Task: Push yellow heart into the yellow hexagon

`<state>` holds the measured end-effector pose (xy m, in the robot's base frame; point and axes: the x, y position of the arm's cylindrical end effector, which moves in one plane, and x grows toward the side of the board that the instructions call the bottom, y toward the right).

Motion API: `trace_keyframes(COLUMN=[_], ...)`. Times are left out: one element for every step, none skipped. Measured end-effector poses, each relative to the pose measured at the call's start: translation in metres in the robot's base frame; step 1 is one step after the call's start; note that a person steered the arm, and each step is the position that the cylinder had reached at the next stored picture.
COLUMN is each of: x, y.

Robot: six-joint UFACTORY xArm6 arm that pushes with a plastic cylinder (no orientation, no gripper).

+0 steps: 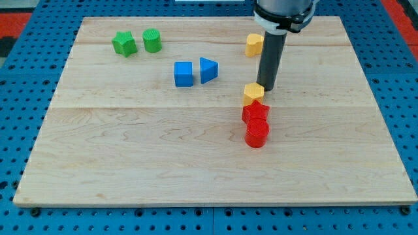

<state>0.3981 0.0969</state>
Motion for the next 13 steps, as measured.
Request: trace_keyframes(x=[0.000, -0.026, -0.073, -0.088, -0.155, -0.155, -0.157, -0.151, -0.138, -0.101, -0.077, -0.099, -0.113], y=[0.000, 0.002, 0.019, 0.105, 0.109, 0.096, 0.066, 0.035, 0.004, 0.003, 0.002, 0.018, 0.013])
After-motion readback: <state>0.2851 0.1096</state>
